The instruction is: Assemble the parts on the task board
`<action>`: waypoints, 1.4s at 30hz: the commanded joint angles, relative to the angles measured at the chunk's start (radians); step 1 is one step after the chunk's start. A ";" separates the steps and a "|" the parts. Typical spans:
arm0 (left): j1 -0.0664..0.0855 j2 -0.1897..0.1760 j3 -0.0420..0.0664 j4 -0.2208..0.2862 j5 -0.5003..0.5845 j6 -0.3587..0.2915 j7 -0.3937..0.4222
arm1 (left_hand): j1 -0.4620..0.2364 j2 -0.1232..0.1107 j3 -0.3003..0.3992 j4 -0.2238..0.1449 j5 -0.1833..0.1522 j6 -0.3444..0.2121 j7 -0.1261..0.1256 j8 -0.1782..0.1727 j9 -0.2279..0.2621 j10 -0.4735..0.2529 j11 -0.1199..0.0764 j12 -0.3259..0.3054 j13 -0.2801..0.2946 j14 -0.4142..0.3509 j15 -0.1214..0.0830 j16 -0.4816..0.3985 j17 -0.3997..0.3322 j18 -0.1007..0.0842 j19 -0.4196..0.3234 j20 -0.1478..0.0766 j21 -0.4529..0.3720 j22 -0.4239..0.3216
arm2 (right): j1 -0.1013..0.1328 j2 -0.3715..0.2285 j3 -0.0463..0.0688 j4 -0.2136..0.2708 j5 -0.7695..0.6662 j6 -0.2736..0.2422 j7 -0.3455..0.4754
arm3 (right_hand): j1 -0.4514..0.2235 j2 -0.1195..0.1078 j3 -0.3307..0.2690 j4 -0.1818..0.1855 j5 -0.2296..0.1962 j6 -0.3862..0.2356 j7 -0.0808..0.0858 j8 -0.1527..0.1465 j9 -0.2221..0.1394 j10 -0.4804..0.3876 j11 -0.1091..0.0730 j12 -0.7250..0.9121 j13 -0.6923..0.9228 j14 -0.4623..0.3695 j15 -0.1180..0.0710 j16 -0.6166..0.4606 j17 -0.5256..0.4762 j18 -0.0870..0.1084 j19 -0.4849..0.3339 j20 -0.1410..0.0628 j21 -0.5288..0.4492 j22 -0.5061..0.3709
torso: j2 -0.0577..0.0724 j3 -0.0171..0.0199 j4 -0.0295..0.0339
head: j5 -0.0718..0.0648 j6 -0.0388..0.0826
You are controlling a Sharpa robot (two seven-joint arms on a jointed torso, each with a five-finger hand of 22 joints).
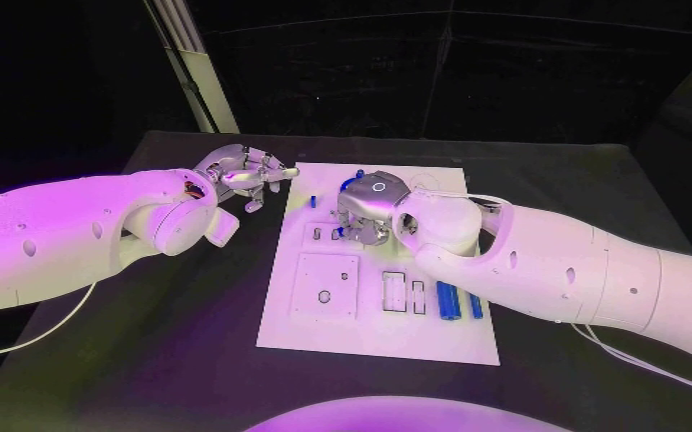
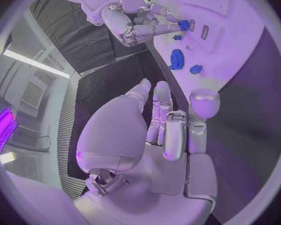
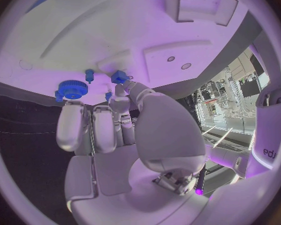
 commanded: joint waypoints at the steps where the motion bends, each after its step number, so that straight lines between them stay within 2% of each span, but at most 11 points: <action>1: 0.002 0.001 0.001 0.000 0.028 -0.010 0.029 | 0.013 0.001 0.000 -0.004 0.003 0.005 0.001 -0.003 -0.001 0.001 -0.003 -0.003 -0.002 0.070 -0.007 -0.005 0.119 -0.008 -0.006 0.002 -0.007 -0.001 | 0.002 0.001 0.000 0.005 -0.030 0.010 -0.013 | 0.002 -0.010 0.005 0.002 -0.007 -0.005 0.001 -0.004 -0.001 -0.002 0.000 -0.004 -0.001 0.049 -0.008 -0.003 -0.001 -0.008 0.002 -0.001 0.002 -0.001 | -0.001 0.0015 -0.0008 | -0.001 0.001; 8: 0.002 0.004 0.001 -0.003 0.028 -0.003 0.027 | 0.013 0.001 0.001 -0.005 0.003 0.005 0.001 -0.004 -0.002 0.001 -0.003 -0.005 -0.002 0.070 -0.006 -0.005 0.119 -0.007 -0.007 0.002 -0.009 -0.004 | 0.002 -0.007 0.000 0.011 -0.032 -0.039 -0.010 | 0.000 -0.016 0.005 0.002 -0.011 -0.011 0.004 -0.008 -0.003 -0.012 0.002 -0.023 -0.017 0.046 -0.006 -0.011 -0.010 -0.008 -0.001 0.000 -0.001 -0.005 | 0.000 0.0017 -0.0010 | -0.001 0.001; 11: 0.002 0.005 0.001 -0.004 0.028 -0.001 0.026 | 0.013 0.001 0.001 -0.005 0.003 0.005 0.001 -0.004 -0.002 0.001 -0.003 -0.005 -0.002 0.070 -0.006 -0.005 0.119 -0.007 -0.007 0.002 -0.009 -0.004 | 0.002 -0.016 0.000 0.019 -0.025 -0.079 -0.004 | -0.004 -0.023 0.004 0.004 -0.015 -0.017 0.007 -0.011 -0.004 -0.020 0.004 -0.036 -0.028 0.045 -0.005 -0.016 -0.015 -0.008 -0.002 0.001 -0.001 -0.006 | 0.000 0.0013 -0.0011 | -0.001 0.003; 14: 0.002 0.006 0.000 -0.005 0.029 0.002 0.025 | 0.013 0.001 0.001 -0.005 0.003 0.005 0.001 -0.004 -0.002 0.001 -0.003 -0.005 -0.002 0.070 -0.006 -0.005 0.119 -0.007 -0.007 0.002 -0.009 -0.004 | 0.002 -0.026 0.000 0.028 -0.006 -0.113 0.009 | -0.010 -0.034 0.002 0.007 -0.027 -0.035 0.014 -0.023 -0.008 -0.024 0.010 -0.043 -0.030 0.043 -0.001 -0.021 -0.020 -0.008 -0.003 0.003 -0.003 -0.007 | 0.000 0.0013 -0.0002 | -0.002 0.003; 17: 0.002 0.007 0.000 -0.006 0.029 0.005 0.025 | 0.013 0.001 0.001 -0.005 0.003 0.005 0.001 -0.004 -0.002 0.001 -0.003 -0.005 -0.002 0.070 -0.006 -0.005 0.119 -0.007 -0.007 0.002 -0.009 -0.004 | 0.002 -0.032 0.000 0.030 0.013 -0.123 0.020 | -0.017 -0.048 -0.002 0.012 -0.049 -0.069 0.027 -0.044 -0.013 -0.029 0.019 -0.050 -0.033 0.043 0.006 -0.024 -0.023 -0.007 -0.006 0.008 -0.005 -0.012 | 0.000 0.0012 -0.0006 | -0.002 0.003; 21: 0.002 0.009 0.000 -0.007 0.029 0.009 0.025 | 0.013 0.001 0.001 -0.005 0.003 0.005 0.001 -0.004 -0.002 0.001 -0.003 -0.005 -0.002 0.070 -0.006 -0.005 0.119 -0.007 -0.007 0.002 -0.009 -0.004 | 0.002 -0.039 0.000 0.023 0.046 -0.098 0.035 | -0.016 -0.078 -0.016 0.013 -0.117 -0.129 0.044 -0.085 -0.012 -0.052 0.036 -0.080 -0.058 0.041 0.021 -0.033 -0.033 -0.004 -0.015 0.022 -0.012 -0.024 | 0.000 0.0004 -0.0011 | -0.002 0.003; 24: 0.002 0.011 0.000 -0.008 0.029 0.011 0.025 | 0.013 0.001 0.001 -0.005 0.003 0.005 0.001 -0.004 -0.002 0.001 -0.003 -0.005 -0.002 0.070 -0.006 -0.005 0.119 -0.007 -0.007 0.002 -0.009 -0.004 | 0.002 -0.040 0.000 0.012 0.064 -0.078 0.042 | -0.014 -0.090 -0.036 0.019 -0.148 -0.167 0.052 -0.094 -0.014 -0.071 0.043 -0.105 -0.080 0.038 0.027 -0.043 -0.045 -0.002 -0.021 0.029 -0.018 -0.034 | 0.000 0.0000 -0.0009 | -0.003 0.002; 30: 0.002 0.014 0.000 -0.010 0.029 0.012 0.025 | 0.013 0.001 0.001 -0.005 0.003 0.005 0.001 -0.004 -0.002 0.001 -0.003 -0.005 -0.002 0.070 -0.006 -0.005 0.119 -0.007 -0.007 0.002 -0.009 -0.004 | 0.002 -0.032 0.000 -0.016 0.096 -0.048 0.055 | -0.001 -0.090 -0.068 0.036 -0.158 -0.202 0.059 -0.093 -0.012 -0.081 0.050 -0.112 -0.085 0.038 0.034 -0.048 -0.049 -0.001 -0.025 0.036 -0.020 -0.038 | 0.001 0.0005 0.0006 | -0.004 0.001; 37: 0.002 0.016 0.000 -0.012 0.029 0.014 0.022 | 0.013 0.001 0.002 -0.004 0.003 0.004 0.002 -0.005 -0.003 0.000 -0.002 -0.006 -0.003 0.071 -0.006 -0.004 0.121 -0.007 -0.007 0.002 -0.009 -0.003 | 0.002 -0.020 0.000 -0.038 0.123 -0.016 0.069 | 0.002 -0.087 -0.077 0.044 -0.156 -0.205 0.060 -0.092 -0.011 -0.083 0.051 -0.111 -0.084 0.038 0.035 -0.048 -0.049 -0.001 -0.025 0.038 -0.021 -0.039 | 0.001 0.0000 0.0006 | -0.003 -0.002; 42: 0.002 0.018 0.000 -0.014 0.029 0.015 0.021 | 0.013 0.001 0.002 -0.004 0.003 0.004 0.002 -0.005 -0.003 0.000 -0.002 -0.006 -0.003 0.071 -0.006 -0.004 0.121 -0.007 -0.007 0.002 -0.009 -0.003 | 0.002 -0.012 0.000 -0.053 0.141 -0.006 0.078 | 0.005 -0.077 -0.084 0.055 -0.148 -0.196 0.057 -0.088 -0.009 -0.080 0.049 -0.104 -0.077 0.039 0.034 -0.046 -0.047 -0.001 -0.025 0.038 -0.021 -0.038 | 0.000 0.0003 -0.0006 | -0.003 -0.002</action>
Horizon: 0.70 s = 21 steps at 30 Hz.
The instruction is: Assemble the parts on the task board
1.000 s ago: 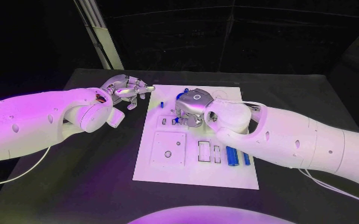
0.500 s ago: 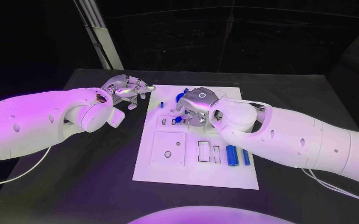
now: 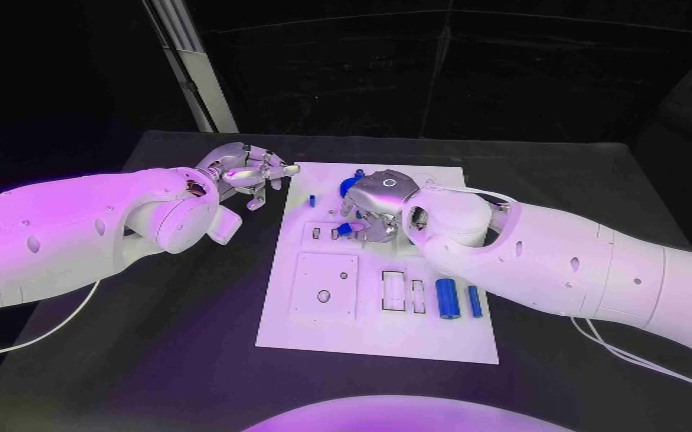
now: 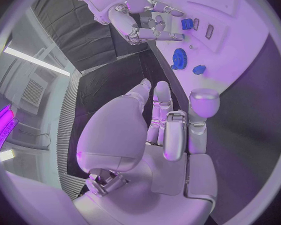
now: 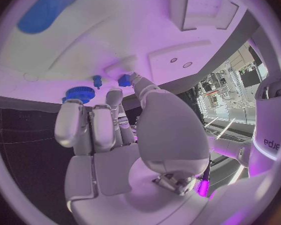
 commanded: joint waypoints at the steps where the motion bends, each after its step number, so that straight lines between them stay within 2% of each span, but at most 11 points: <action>1: 0.002 0.003 0.001 -0.001 0.005 0.011 0.010 | 0.009 -0.003 0.002 -0.004 0.003 0.004 0.002 -0.005 -0.001 0.000 -0.003 -0.006 -0.001 0.071 -0.006 -0.004 0.121 -0.007 -0.006 0.002 -0.001 0.000 | 0.002 0.006 0.000 -0.011 0.044 0.031 0.025 | 0.006 0.007 -0.005 0.007 0.010 0.004 -0.002 0.003 0.001 -0.004 -0.005 0.005 0.005 0.039 0.008 -0.004 0.002 -0.001 -0.001 0.007 -0.005 0.001 | 0.000 0.0003 -0.0013 | 0.001 0.000; 8: 0.002 0.006 0.001 -0.003 0.005 0.014 0.005 | 0.008 -0.002 0.003 -0.004 0.003 0.004 0.002 -0.005 -0.001 0.000 -0.002 -0.007 -0.001 0.071 -0.006 -0.004 0.120 -0.007 -0.006 0.002 -0.001 0.000 | 0.003 0.020 0.000 -0.035 0.079 0.047 0.035 | 0.011 0.022 -0.003 0.015 0.018 0.009 -0.006 0.004 0.002 -0.002 -0.008 0.015 0.015 0.040 0.007 -0.002 0.004 -0.001 -0.001 0.006 -0.005 0.001 | 0.000 0.0003 0.0005 | 0.000 0.000; 11: 0.002 0.007 0.001 -0.003 0.005 0.014 0.002 | 0.008 0.000 0.004 -0.003 0.003 0.003 0.002 -0.006 -0.002 0.000 -0.002 -0.008 -0.002 0.071 -0.006 -0.004 0.121 -0.007 -0.006 0.002 -0.002 0.000 | 0.003 0.024 0.000 -0.042 0.088 0.064 0.041 | 0.015 0.027 -0.002 0.015 0.022 0.016 -0.008 0.006 0.003 -0.001 -0.010 0.020 0.020 0.040 0.005 -0.002 0.004 -0.001 -0.001 0.005 -0.005 0.002 | 0.000 0.0000 -0.0008 | 0.002 -0.003; 21: 0.002 0.009 0.001 -0.005 0.005 0.015 -0.005 | 0.008 0.002 0.006 -0.003 0.003 0.003 0.003 -0.006 -0.002 0.000 -0.002 -0.009 -0.002 0.071 -0.006 -0.004 0.122 -0.007 -0.007 0.002 -0.002 0.000 | 0.002 0.036 0.000 -0.059 0.097 0.100 0.054 | 0.019 0.028 -0.001 0.014 0.023 0.022 -0.010 0.007 0.004 -0.001 -0.011 0.022 0.022 0.040 0.004 -0.002 0.004 0.000 -0.001 0.004 -0.005 0.001 | 0.000 -0.0001 -0.0015 | 0.002 -0.005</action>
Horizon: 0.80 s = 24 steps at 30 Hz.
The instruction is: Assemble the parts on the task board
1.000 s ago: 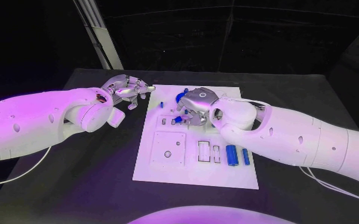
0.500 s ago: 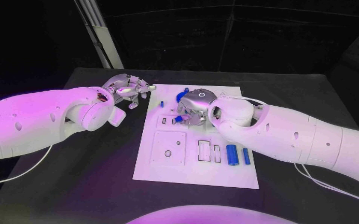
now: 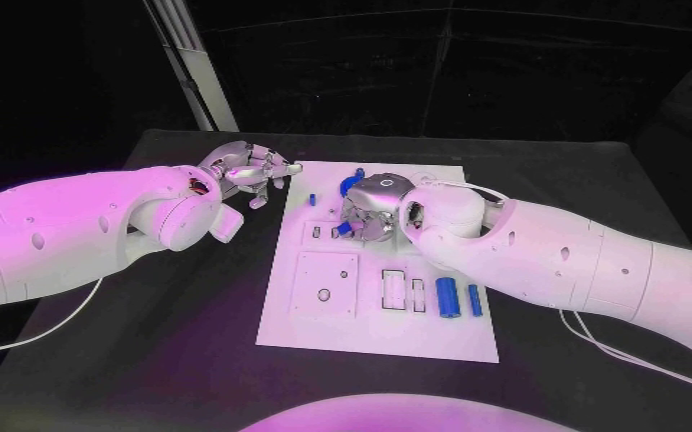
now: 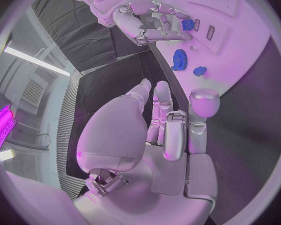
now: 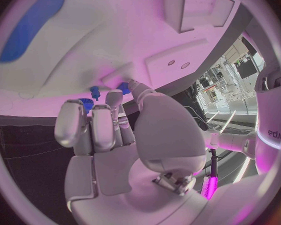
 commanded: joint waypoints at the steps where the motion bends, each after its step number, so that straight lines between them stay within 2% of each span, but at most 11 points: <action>1: 0.002 0.002 0.001 0.000 0.004 0.011 -0.001 | 0.008 0.002 0.006 -0.003 0.003 0.003 0.003 -0.006 -0.001 0.000 -0.002 -0.006 -0.001 0.071 -0.006 -0.004 0.122 -0.007 -0.007 0.002 -0.002 -0.001 | 0.001 0.004 -0.001 -0.005 0.016 0.039 0.019 | 0.002 0.011 0.000 0.006 0.003 0.005 0.002 0.004 0.001 0.003 -0.008 0.004 0.001 0.040 0.004 -0.002 0.001 -0.001 -0.001 0.004 -0.005 0.001 | 0.000 -0.0002 -0.0002 | 0.000 -0.001; 7: 0.002 0.003 0.001 -0.001 0.004 0.012 -0.005 | 0.008 0.003 0.007 -0.003 0.003 0.003 0.003 -0.006 -0.002 0.000 -0.002 -0.006 -0.002 0.071 -0.006 -0.004 0.122 -0.007 -0.006 0.002 -0.002 0.000 | 0.001 0.007 -0.001 -0.011 0.017 0.041 0.021 | 0.004 0.015 0.002 0.005 0.003 0.008 0.000 0.004 0.002 0.003 -0.009 0.007 0.004 0.040 0.003 -0.002 0.002 0.000 -0.001 0.003 -0.006 0.000 | -0.001 0.0003 0.0013 | -0.001 -0.001; 15: 0.002 0.004 0.001 -0.003 0.004 0.015 -0.011 | 0.009 0.005 0.008 -0.003 0.003 0.003 0.003 -0.006 -0.002 0.000 -0.002 -0.007 -0.002 0.071 -0.006 -0.003 0.123 -0.008 -0.006 0.002 -0.001 0.001 | 0.000 0.004 -0.001 -0.011 0.018 0.039 0.025 | 0.009 0.033 0.011 0.007 0.014 0.041 -0.002 0.015 0.005 0.005 -0.012 0.015 0.012 0.040 0.000 -0.001 0.003 -0.001 -0.001 0.000 -0.005 0.002 | 0.000 0.0008 -0.0002 | 0.000 -0.003; 24: 0.002 0.005 0.001 -0.005 0.004 0.019 -0.017 | 0.009 0.007 0.010 -0.003 0.003 0.003 0.002 -0.007 -0.002 0.000 -0.002 -0.008 -0.002 0.071 -0.006 -0.003 0.123 -0.008 -0.006 0.002 -0.001 0.001 | 0.000 -0.001 -0.001 -0.009 0.018 0.031 0.031 | 0.011 0.064 0.028 0.011 0.021 0.113 -0.016 0.048 0.014 0.011 -0.022 0.025 0.022 0.041 -0.008 0.000 0.005 -0.002 0.003 -0.006 -0.002 0.009 | -0.001 0.0002 0.0008 | 0.000 -0.005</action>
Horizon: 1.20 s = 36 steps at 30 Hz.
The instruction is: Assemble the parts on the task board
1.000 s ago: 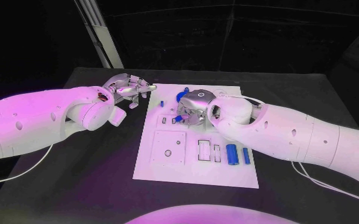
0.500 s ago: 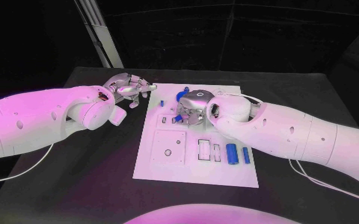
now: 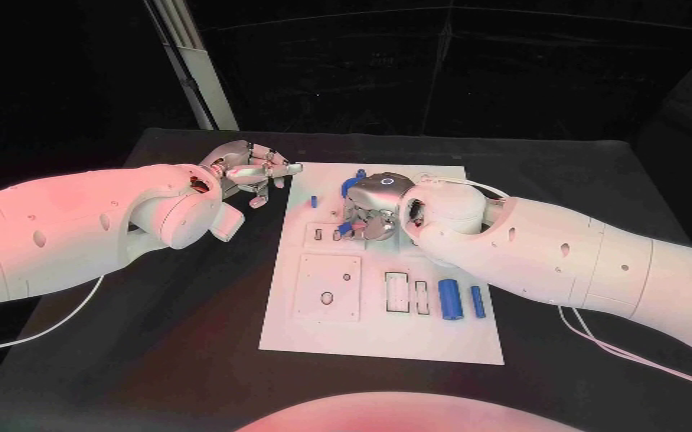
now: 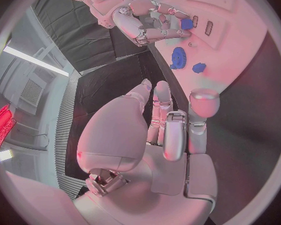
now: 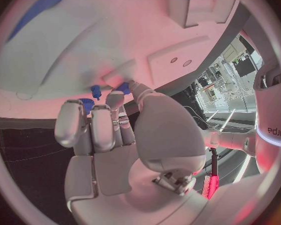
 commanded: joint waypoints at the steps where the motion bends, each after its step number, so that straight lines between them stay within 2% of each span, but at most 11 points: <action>1: 0.002 0.001 0.001 0.000 0.004 0.012 -0.003 | 0.005 0.002 0.007 0.000 0.003 0.003 0.003 -0.007 -0.002 0.000 -0.002 -0.003 -0.002 0.071 -0.006 -0.003 0.123 -0.008 -0.006 0.002 -0.001 0.001 | -0.001 -0.002 -0.002 0.001 0.001 0.013 0.012 | 0.003 0.015 0.010 0.000 0.004 0.018 -0.007 0.011 0.004 0.001 -0.013 0.005 0.002 0.041 -0.009 0.000 0.001 -0.002 0.004 -0.006 -0.001 0.001 | 0.000 -0.0004 0.0005 | -0.001 -0.001; 9: 0.002 0.002 0.001 -0.002 0.004 0.012 -0.006 | 0.004 0.004 0.008 0.001 0.003 0.003 0.003 -0.007 -0.002 0.000 -0.001 -0.004 -0.002 0.071 -0.006 -0.004 0.122 -0.008 -0.006 0.002 -0.001 0.001 | -0.001 -0.004 -0.002 0.002 0.001 -0.025 0.014 | 0.008 0.046 0.026 0.000 -0.006 0.048 -0.021 0.030 0.007 0.010 -0.024 0.011 0.007 0.042 -0.018 0.001 0.003 -0.003 0.008 -0.015 0.002 0.008 | 0.000 -0.0004 0.0000 | -0.003 -0.003; 14: 0.002 0.002 0.001 -0.003 0.004 0.012 -0.006 | 0.004 0.004 0.008 0.001 0.003 0.003 0.003 -0.007 -0.002 0.000 -0.001 -0.004 -0.002 0.071 -0.006 -0.004 0.122 -0.008 -0.006 0.002 -0.001 0.001 | -0.001 -0.006 -0.002 0.002 0.001 -0.082 0.016 | 0.011 0.056 0.032 -0.002 -0.008 0.055 -0.025 0.036 0.008 0.015 -0.028 0.015 0.012 0.043 -0.022 0.004 0.007 -0.004 0.011 -0.019 0.004 0.013 | 0.000 -0.0008 0.0005 | -0.004 -0.003; 20: 0.002 0.002 0.001 -0.002 0.004 0.014 -0.005 | 0.004 0.005 0.009 0.001 0.003 0.003 0.003 -0.007 -0.002 0.001 -0.001 -0.004 -0.002 0.071 -0.005 -0.004 0.122 -0.007 -0.006 0.002 -0.002 0.001 | -0.002 -0.016 -0.002 0.016 0.007 -0.166 0.035 | 0.011 0.058 0.034 -0.002 -0.008 0.056 -0.026 0.037 0.008 0.015 -0.029 0.013 0.010 0.044 -0.022 0.005 0.009 -0.004 0.012 -0.019 0.005 0.014 | -0.001 -0.0002 0.0009 | -0.003 -0.002; 26: 0.001 0.006 0.000 0.011 0.004 0.028 -0.004 | 0.018 0.006 0.022 -0.009 0.003 0.002 0.001 -0.008 -0.005 0.000 -0.003 -0.010 -0.004 0.071 -0.006 -0.004 0.122 -0.007 -0.007 0.002 -0.002 0.000 | -0.002 -0.057 -0.001 0.069 0.018 -0.240 0.057 | 0.009 0.057 0.039 -0.002 0.007 0.053 -0.027 0.038 0.007 0.013 -0.030 0.004 0.003 0.044 -0.024 0.005 0.009 -0.005 0.013 -0.022 0.006 0.015 | -0.002 -0.0004 -0.0009 | -0.001 0.005; 36: -0.003 0.021 0.000 0.042 -0.020 0.060 -0.009 | 0.020 0.003 0.025 -0.011 0.003 0.001 0.002 -0.009 -0.006 0.000 -0.002 -0.013 -0.006 0.071 -0.006 -0.004 0.122 -0.007 -0.006 0.002 -0.001 0.002 | -0.001 -0.145 0.000 0.177 0.042 -0.276 0.079 | -0.003 0.056 0.042 0.007 0.023 0.051 -0.026 0.038 0.005 0.010 -0.029 -0.009 -0.009 0.044 -0.024 0.003 0.008 -0.006 0.017 -0.023 0.009 0.021 | -0.002 0.0010 -0.0010 | 0.003 0.019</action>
